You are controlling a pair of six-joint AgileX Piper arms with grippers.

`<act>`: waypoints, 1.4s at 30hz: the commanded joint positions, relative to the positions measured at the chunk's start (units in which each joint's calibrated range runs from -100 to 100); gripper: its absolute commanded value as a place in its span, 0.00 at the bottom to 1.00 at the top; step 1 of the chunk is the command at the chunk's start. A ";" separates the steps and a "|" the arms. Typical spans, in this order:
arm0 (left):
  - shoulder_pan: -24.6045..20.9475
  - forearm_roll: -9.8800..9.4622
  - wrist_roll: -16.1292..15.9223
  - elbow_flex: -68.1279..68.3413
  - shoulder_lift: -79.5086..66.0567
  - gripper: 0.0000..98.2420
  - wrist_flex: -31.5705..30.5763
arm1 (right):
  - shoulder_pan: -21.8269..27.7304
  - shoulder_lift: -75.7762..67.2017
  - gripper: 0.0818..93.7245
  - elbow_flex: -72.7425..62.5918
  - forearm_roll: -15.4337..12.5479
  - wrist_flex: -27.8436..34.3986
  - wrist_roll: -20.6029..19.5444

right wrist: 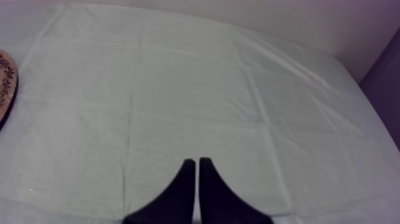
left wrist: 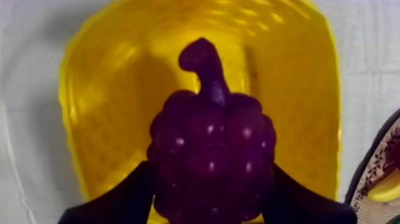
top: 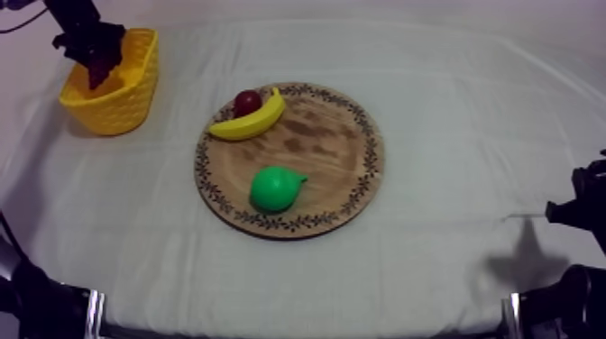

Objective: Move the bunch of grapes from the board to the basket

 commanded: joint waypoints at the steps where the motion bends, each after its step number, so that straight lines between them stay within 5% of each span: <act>1: -0.02 0.32 -0.14 -0.17 0.75 0.60 -0.02 | -0.02 0.01 0.00 -0.05 -0.01 -0.02 0.00; 10: 0.18 0.40 0.65 -1.40 2.80 0.88 -0.07 | -0.02 0.01 0.00 -0.05 -0.01 -0.02 0.00; 16: 0.25 -0.06 1.80 -1.51 1.93 0.92 -0.83 | -0.02 0.01 0.00 -0.05 -0.01 -0.02 0.00; 23: 0.43 -1.07 2.81 1.79 -3.09 0.84 -4.00 | -0.02 0.01 0.00 -0.05 -0.01 -0.02 0.00; 31: 0.38 -2.53 4.21 11.39 -14.82 0.60 -10.00 | -0.02 0.01 0.00 -0.05 -0.01 -0.02 0.00; 42: -0.06 -2.54 0.88 36.26 -38.76 0.30 -26.27 | -0.02 0.01 0.00 -0.05 -0.01 -0.02 0.00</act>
